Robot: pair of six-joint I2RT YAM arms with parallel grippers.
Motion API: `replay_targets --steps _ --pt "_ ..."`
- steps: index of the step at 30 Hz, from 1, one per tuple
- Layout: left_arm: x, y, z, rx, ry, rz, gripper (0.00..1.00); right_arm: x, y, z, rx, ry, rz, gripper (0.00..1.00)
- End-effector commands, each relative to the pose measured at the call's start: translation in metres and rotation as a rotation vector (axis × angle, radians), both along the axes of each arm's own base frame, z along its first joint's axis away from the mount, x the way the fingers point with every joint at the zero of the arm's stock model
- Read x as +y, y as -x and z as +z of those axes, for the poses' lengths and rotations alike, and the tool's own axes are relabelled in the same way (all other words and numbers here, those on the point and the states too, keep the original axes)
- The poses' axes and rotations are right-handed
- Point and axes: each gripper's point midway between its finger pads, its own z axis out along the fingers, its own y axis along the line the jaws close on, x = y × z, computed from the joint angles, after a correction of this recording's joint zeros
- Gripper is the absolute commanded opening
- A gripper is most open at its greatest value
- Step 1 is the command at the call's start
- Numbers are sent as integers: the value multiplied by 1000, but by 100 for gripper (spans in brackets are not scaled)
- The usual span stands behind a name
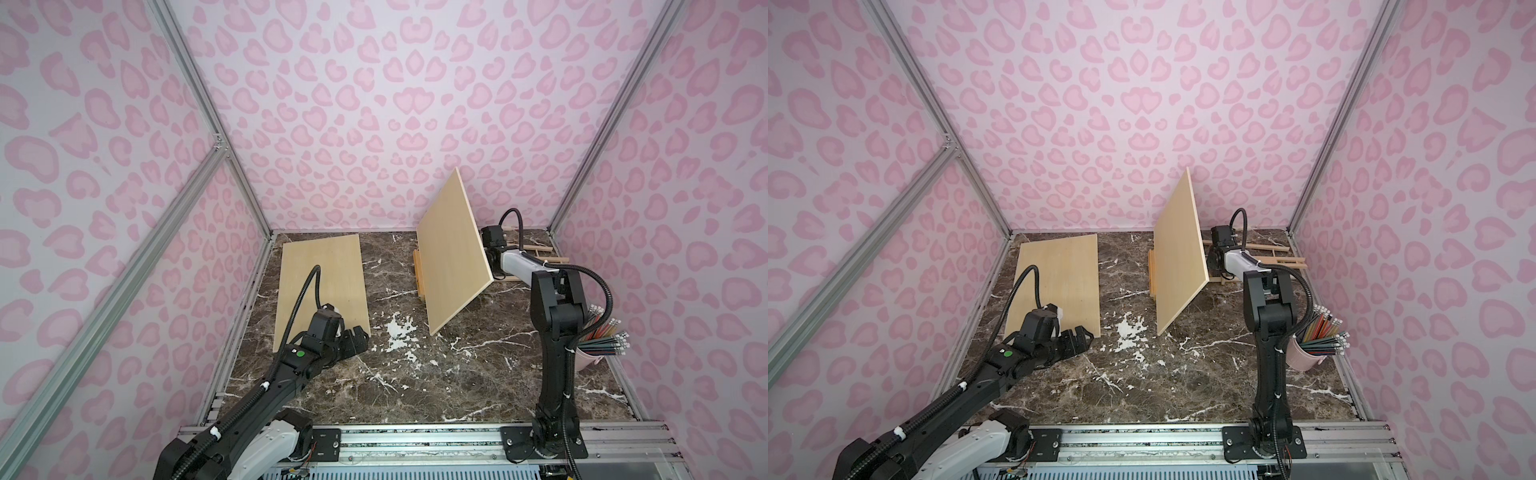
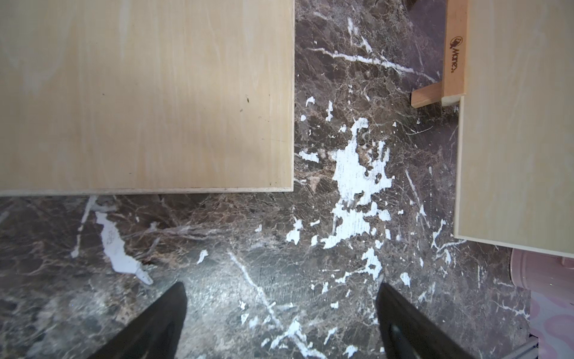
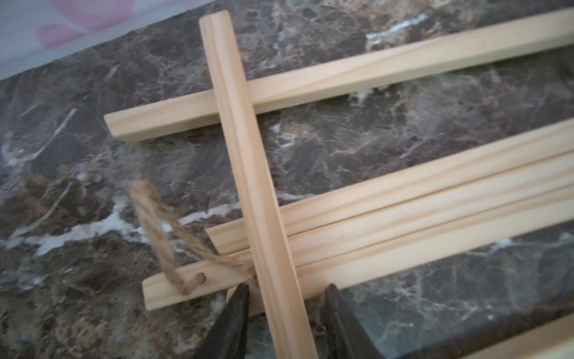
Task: Disassemble the easel
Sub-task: Adjust the easel at the center of the board, then pick up the drawing board from the easel.
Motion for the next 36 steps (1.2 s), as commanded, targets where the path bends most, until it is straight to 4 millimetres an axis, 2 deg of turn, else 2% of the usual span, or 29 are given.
replay_targets --steps 1,4,11,14,16,19,21,23,28,33,35,36 --pt "-2 -7 7 -40 6 -4 96 19 12 -21 84 18 116 40" --pt "-2 -7 7 -41 4 -3 96 34 14 -23 87 9 179 37" --pt "-1 -7 8 -42 6 0 96 41 20 -25 103 9 226 36" --pt "-1 -7 9 -44 7 2 96 38 18 -17 93 21 202 39" --pt "-1 -6 8 -44 5 2 96 34 18 -6 80 26 171 47" --pt "0 -6 9 -48 4 4 96 33 19 26 25 -6 127 65" --pt "0 -7 9 -46 3 6 96 38 19 55 -28 -63 126 78" --pt "0 -7 9 -45 3 5 96 38 19 84 -85 -101 109 84" --pt "0 -6 9 -46 2 6 96 27 30 147 -198 -162 41 84" --pt "1 -6 9 -49 0 7 96 18 76 215 -397 -205 6 83" --pt "1 -6 9 -48 2 7 96 15 97 228 -438 -234 -5 82" --pt "0 -6 9 -47 4 6 97 20 107 237 -461 -266 17 81"
